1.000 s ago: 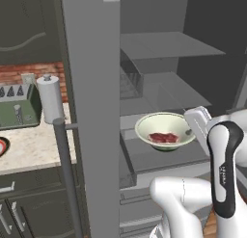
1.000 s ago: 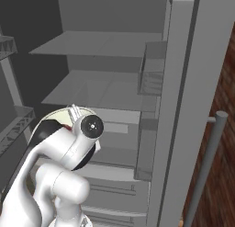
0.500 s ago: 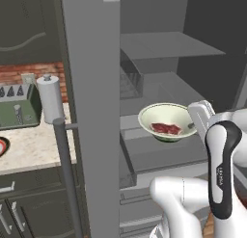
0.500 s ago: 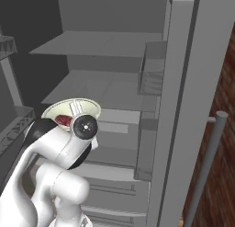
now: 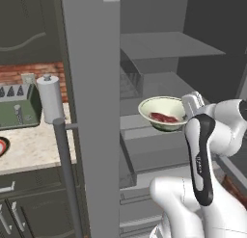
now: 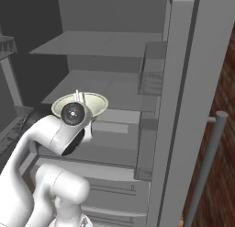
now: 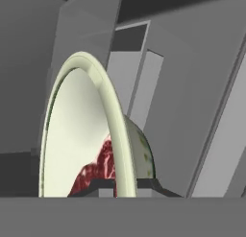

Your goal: Place one of the steaks on the plate and the other in the bowl. Then place the bowl in the fridge.

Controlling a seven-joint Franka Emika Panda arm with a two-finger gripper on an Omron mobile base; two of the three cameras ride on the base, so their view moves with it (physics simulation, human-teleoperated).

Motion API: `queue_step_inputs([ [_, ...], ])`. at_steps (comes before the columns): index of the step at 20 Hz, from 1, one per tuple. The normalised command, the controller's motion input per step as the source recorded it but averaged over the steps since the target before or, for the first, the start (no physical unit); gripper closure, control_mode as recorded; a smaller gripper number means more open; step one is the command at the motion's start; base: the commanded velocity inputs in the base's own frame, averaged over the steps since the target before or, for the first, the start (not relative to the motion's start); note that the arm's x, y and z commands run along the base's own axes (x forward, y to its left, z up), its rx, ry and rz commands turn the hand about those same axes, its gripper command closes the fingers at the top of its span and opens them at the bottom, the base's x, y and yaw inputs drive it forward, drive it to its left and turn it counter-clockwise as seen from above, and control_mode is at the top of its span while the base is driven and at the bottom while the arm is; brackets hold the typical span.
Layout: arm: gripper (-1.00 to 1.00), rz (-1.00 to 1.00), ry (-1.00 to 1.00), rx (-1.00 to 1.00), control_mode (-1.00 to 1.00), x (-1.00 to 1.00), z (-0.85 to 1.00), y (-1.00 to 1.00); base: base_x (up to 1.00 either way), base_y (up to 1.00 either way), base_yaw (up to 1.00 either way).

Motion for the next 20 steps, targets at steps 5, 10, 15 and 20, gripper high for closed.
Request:
queue_step_inputs([
  [5,1.00,-0.13,0.09,0.05,-1.00,0.61,0.00,-0.01,0.00,0.00,0.00],
  [10,1.00,-0.08,0.00,0.16,-1.00,0.53,0.01,-0.02,0.00,0.00,0.00],
  [15,1.00,-0.07,-0.07,0.12,-1.00,0.36,0.00,0.00,0.00,0.00,0.00],
  [20,1.00,-0.10,-0.06,0.01,-1.00,0.44,0.00,0.00,0.00,0.00,0.00],
])
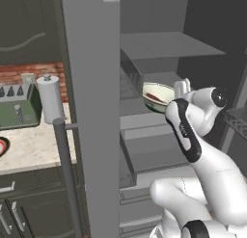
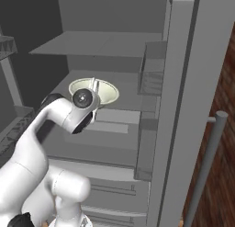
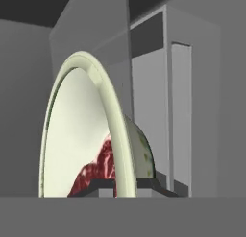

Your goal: Place one of the steaks on the plate and the other in the bowl. Then place the bowl in the fridge.

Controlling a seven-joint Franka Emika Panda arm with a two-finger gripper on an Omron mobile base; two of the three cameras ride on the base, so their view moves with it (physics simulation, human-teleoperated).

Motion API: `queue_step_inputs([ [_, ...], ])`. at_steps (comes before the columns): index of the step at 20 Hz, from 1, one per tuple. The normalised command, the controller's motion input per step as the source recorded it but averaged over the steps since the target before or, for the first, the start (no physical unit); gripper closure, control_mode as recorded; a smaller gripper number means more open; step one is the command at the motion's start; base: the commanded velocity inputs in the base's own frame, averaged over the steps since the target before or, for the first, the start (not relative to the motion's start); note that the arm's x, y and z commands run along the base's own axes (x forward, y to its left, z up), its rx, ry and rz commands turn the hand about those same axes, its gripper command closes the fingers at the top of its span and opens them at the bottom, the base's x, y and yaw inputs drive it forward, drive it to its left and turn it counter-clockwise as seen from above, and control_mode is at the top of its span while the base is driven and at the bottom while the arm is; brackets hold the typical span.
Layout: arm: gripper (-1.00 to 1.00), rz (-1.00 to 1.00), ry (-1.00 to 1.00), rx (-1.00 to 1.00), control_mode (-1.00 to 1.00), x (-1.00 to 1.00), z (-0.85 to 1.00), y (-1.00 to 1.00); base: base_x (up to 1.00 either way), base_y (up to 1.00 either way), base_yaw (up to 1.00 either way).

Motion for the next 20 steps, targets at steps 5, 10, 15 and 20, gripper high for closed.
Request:
queue_step_inputs([
  [5,1.00,-0.15,0.02,-0.10,-1.00,0.45,-0.02,0.00,0.00,0.00,0.00],
  [10,1.00,-0.01,0.17,-0.12,-1.00,0.39,0.00,0.00,0.00,0.00,0.00],
  [15,1.00,0.00,0.10,-0.04,-1.00,0.41,0.00,0.00,0.00,0.00,0.00],
  [20,1.00,0.00,0.04,0.00,-1.00,0.30,0.00,0.00,0.00,0.00,0.00],
])
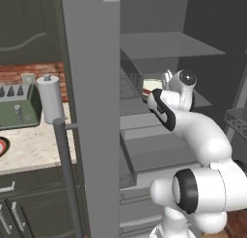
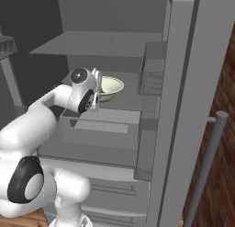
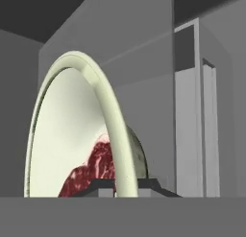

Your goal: Place one of the steaks on the plate and the other in the bowl. Then place the bowl in the fridge.

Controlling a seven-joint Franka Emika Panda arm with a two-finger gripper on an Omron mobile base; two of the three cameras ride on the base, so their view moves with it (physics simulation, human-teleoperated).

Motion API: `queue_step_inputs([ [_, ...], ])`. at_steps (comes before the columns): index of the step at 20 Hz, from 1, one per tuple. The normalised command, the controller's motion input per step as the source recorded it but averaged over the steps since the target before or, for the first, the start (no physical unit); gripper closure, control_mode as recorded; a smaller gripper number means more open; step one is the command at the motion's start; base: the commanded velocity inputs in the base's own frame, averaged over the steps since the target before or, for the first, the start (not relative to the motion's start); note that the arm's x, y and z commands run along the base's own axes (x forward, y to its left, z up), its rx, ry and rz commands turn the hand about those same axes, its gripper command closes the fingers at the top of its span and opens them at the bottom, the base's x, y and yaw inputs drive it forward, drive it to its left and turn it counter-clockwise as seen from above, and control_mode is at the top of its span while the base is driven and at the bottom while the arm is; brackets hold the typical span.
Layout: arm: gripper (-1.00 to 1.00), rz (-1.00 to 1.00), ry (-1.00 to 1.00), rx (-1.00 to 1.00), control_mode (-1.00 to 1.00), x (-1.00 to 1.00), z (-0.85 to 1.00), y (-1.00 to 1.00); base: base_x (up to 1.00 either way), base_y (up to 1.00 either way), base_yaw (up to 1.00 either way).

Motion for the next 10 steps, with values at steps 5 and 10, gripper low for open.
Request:
queue_step_inputs([
  [5,1.00,0.00,-0.04,-0.01,-1.00,0.02,-0.20,0.00,0.00,0.00,0.00],
  [10,1.00,0.00,-0.13,0.00,-1.00,0.28,-0.23,0.00,0.00,0.00,0.00],
])
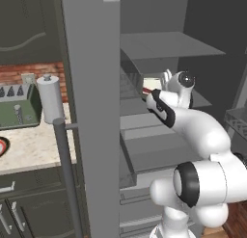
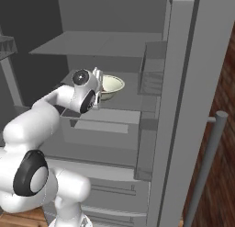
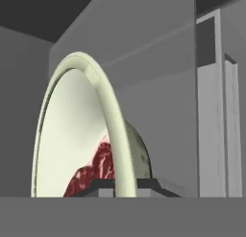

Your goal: Place one of the steaks on the plate and the other in the bowl. Then place the bowl in the fridge.

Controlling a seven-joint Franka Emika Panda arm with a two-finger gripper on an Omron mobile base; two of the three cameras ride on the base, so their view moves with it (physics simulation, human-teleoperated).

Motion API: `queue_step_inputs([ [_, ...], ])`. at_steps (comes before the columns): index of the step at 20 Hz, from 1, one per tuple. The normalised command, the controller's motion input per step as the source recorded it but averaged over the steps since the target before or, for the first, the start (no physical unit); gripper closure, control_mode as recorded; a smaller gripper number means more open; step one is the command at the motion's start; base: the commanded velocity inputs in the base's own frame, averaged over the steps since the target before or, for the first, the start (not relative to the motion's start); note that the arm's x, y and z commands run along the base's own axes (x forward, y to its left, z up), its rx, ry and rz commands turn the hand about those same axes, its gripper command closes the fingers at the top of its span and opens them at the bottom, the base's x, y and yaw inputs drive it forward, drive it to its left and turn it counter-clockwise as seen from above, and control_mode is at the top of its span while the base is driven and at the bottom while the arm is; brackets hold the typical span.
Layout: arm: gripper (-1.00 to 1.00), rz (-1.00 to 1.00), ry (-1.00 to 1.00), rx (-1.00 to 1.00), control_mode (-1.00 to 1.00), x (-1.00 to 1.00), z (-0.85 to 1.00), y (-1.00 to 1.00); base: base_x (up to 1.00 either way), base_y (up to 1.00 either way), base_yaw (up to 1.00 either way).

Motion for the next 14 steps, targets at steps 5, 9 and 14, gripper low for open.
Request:
queue_step_inputs([
  [5,1.00,0.00,-0.08,-0.02,-1.00,0.41,-0.04,0.00,0.00,0.00,0.00],
  [9,1.00,0.00,0.02,-0.05,-1.00,0.19,0.00,0.06,0.00,0.00,0.00],
  [14,1.00,0.00,0.07,-0.05,-1.00,0.06,0.01,0.07,0.00,0.00,0.00],
])
